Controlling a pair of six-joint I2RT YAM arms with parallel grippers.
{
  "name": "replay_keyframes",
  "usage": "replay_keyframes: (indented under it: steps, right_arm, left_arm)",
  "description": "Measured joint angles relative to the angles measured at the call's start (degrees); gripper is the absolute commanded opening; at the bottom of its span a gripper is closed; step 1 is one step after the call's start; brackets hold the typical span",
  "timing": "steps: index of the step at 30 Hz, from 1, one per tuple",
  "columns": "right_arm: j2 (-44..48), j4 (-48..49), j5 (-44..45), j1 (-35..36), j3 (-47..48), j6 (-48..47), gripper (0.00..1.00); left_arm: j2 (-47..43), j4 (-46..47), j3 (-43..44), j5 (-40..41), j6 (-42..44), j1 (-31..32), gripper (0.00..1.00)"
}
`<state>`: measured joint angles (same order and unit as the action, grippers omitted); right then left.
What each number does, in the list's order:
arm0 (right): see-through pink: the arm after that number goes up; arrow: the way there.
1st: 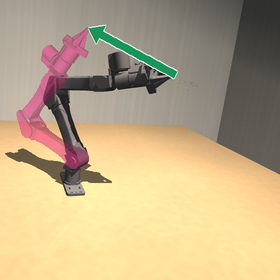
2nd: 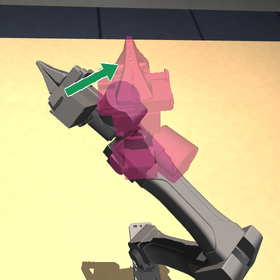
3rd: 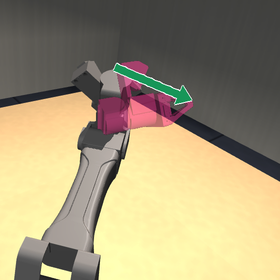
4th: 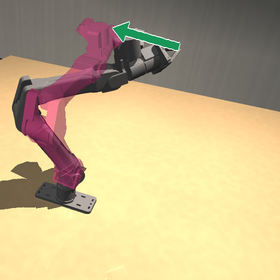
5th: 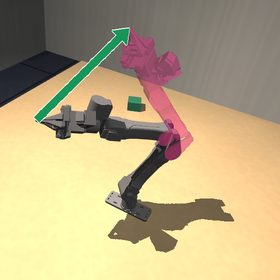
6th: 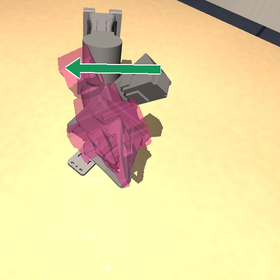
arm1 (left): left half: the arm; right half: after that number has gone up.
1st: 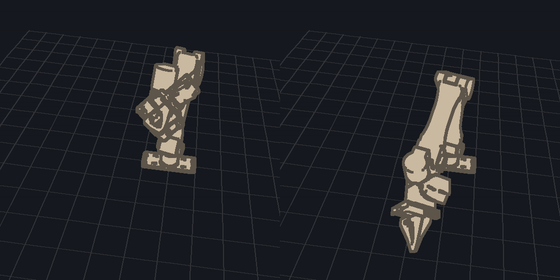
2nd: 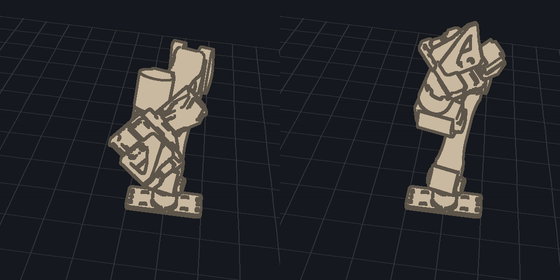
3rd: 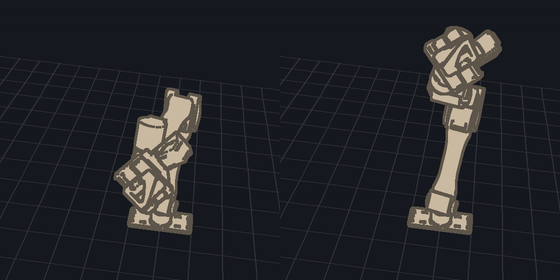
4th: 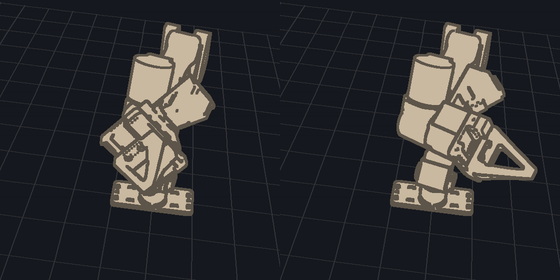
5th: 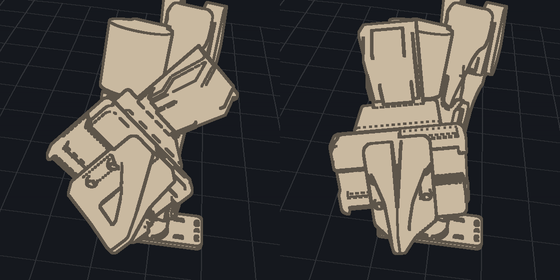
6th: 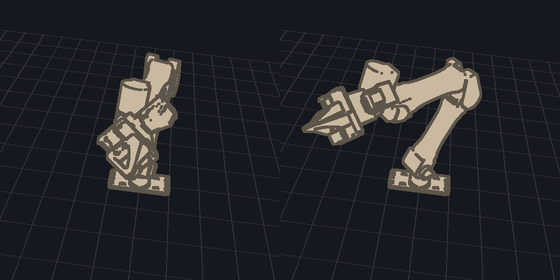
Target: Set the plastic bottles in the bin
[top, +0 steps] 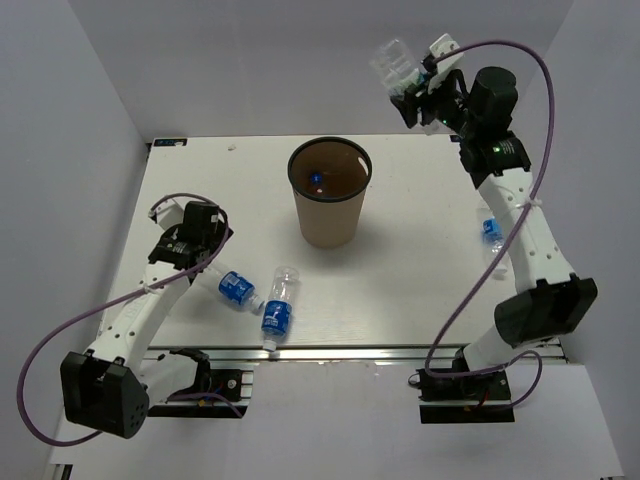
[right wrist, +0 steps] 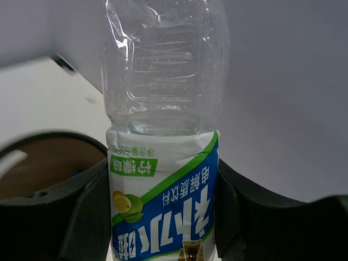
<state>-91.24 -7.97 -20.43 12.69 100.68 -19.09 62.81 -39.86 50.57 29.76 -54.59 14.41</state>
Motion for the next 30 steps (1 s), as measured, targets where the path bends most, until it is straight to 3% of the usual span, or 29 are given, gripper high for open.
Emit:
replay_keyframes:
  steps: [3,7,10,12,17,22,26,30]
  right_arm:
    - [1.86,5.2,-5.14,6.49,1.77,4.31,0.33]
    - [-2.6,10.62,-9.53,14.12,2.29,9.03,0.37]
    - [-8.28,11.63,-11.32,16.39,2.23,12.31,0.63]
    - [-11.54,11.32,-12.48,16.7,1.64,13.62,0.89]
    - [-15.02,8.7,-12.52,16.65,1.16,14.51,0.89]
    - [-12.11,7.82,-12.52,16.59,1.07,13.97,0.89]
    - [-4.7,8.37,-9.09,16.59,-2.34,13.4,0.89]
    - [7.3,8.98,-1.44,16.13,-11.61,13.05,0.89]
  left_arm:
    - [0.0,-0.09,-1.38,0.37,-1.4,-0.02,0.98]
    - [0.48,-0.24,-2.19,0.63,-2.89,-0.48,0.98]
    - [1.77,0.04,-2.58,0.02,-3.28,-1.11,0.98]
    - [2.86,0.28,-3.23,-0.44,-3.41,-1.38,0.98]
    - [4.61,0.9,-5.57,-1.31,-3.96,-2.05,0.98]
    - [5.68,2.19,-6.01,-2.25,-4.72,-2.71,0.98]
    - [7.74,3.82,-6.27,-2.78,-5.55,-3.08,0.98]
    - [12.48,4.46,-6.71,-3.08,-6.67,-3.56,0.97]
